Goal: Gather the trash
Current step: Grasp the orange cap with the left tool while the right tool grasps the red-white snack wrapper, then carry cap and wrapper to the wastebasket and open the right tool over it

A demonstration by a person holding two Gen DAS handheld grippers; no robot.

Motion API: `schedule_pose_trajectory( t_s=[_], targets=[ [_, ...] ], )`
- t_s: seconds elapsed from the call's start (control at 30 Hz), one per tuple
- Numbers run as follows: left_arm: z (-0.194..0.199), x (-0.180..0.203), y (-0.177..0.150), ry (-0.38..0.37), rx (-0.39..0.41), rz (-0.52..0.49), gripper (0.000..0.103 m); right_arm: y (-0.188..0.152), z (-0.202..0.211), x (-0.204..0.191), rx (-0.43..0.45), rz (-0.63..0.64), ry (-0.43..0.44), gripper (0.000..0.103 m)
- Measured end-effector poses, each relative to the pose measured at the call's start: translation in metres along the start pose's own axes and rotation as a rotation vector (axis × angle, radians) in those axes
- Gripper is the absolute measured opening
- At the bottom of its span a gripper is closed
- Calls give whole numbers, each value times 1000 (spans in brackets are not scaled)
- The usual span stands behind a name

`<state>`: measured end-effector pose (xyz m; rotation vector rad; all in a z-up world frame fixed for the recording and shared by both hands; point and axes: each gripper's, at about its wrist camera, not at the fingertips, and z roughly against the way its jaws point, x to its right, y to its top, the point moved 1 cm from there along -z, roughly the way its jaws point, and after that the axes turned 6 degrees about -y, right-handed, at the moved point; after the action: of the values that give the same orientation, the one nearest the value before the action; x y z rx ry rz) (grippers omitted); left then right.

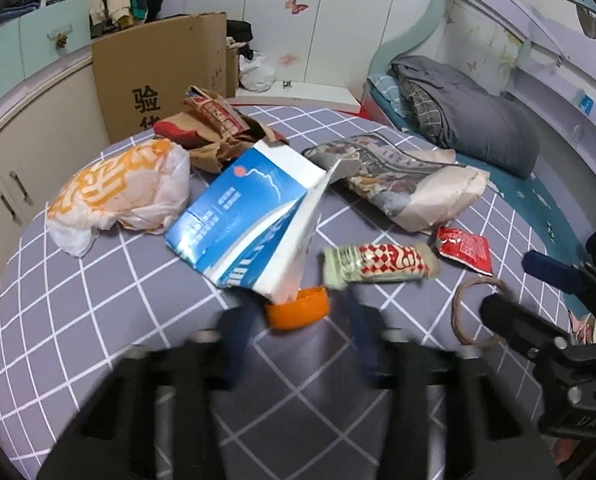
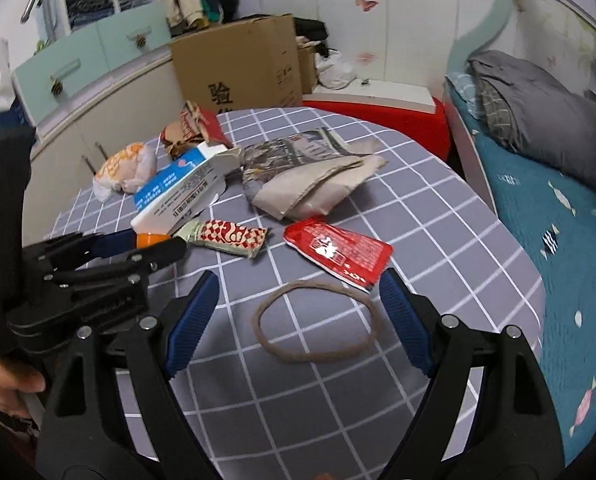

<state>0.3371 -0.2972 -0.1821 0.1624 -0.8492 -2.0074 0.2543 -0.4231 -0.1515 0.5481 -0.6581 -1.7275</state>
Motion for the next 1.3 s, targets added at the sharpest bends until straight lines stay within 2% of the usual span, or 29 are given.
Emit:
schedule_pose_trajectory(
  t_s=[0.07, 0.3, 0.4, 0.5, 0.53, 0.6, 0.63, 0.67, 0.73, 0.77, 0.8, 1.03, 1.17, 1.3],
  targets=[
    [2, -3, -1, -26, 8, 6, 30, 3, -4, -5, -4, 30, 20, 81],
    [23, -21, -10, -25, 36, -1, 30, 18, -21, -40, -23, 170, 91, 81],
    [26, -38, -15, -15, 26, 50, 30, 24, -29, -57, -1, 233, 56, 81],
    [30, -52, -19, -61, 24, 106, 30, 28, -41, -66, -30, 255, 55, 80],
    [32, -55, -20, -49, 21, 113, 30, 30, -47, -68, -43, 254, 55, 78],
    [35, -58, -21, -48, 22, 110, 30, 30, -55, -70, -72, 243, 64, 65],
    [37, -59, -22, -47, 25, 111, 30, 29, -59, -71, -88, 241, 61, 64],
    [39, -61, -23, -49, 26, 111, 30, 27, -61, -72, -85, 247, 48, 63],
    [42, -62, -25, -52, 31, 110, 30, 25, -60, -72, -75, 240, 67, 52],
    [43, -61, -24, -50, 34, 111, 30, 24, -58, -72, -72, 239, 66, 33],
    [45, -63, -25, -53, 39, 116, 30, 24, -57, -73, -69, 245, 61, 27],
    [66, -76, -37, -92, 69, 162, 30, 11, -32, -72, -29, 191, 85, 17],
    [82, -83, -45, -95, 92, 166, 30, 4, 2, -75, 34, 130, 145, 16],
    [107, -96, -55, -102, 137, 186, 30, 1, 33, -96, 79, 117, 226, 16]
  ],
)
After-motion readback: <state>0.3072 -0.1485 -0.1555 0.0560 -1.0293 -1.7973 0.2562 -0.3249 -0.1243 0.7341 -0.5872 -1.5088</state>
